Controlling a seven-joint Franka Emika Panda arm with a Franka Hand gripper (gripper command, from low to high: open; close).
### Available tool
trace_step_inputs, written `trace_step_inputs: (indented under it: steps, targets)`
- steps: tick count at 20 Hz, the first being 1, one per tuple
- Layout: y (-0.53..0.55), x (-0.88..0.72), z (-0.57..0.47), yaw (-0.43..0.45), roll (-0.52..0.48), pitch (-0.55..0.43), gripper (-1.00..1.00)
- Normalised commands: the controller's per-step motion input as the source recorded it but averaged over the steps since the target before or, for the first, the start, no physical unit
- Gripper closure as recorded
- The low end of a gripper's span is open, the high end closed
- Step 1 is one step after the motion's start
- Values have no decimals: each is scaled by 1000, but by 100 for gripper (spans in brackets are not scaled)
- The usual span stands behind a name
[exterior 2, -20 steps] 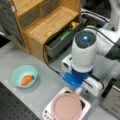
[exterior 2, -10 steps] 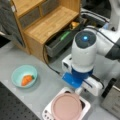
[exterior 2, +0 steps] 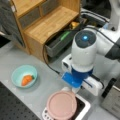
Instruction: Pick up the pan. Place the pan on the table. Pick up the bowl. Place the bowl on the stove.
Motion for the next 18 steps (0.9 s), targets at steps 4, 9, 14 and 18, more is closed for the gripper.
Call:
trace_step_inputs:
  steps: [4,9,14,18]
  targets:
    - [-103,-178,-53,96,-52,-91,100]
    - [-112,-166,-39,94,-48,-94,100]
    - [-164,-197,39,112,-55,-66,100]
    - [-228,-257,108,146,-59,-42,100]
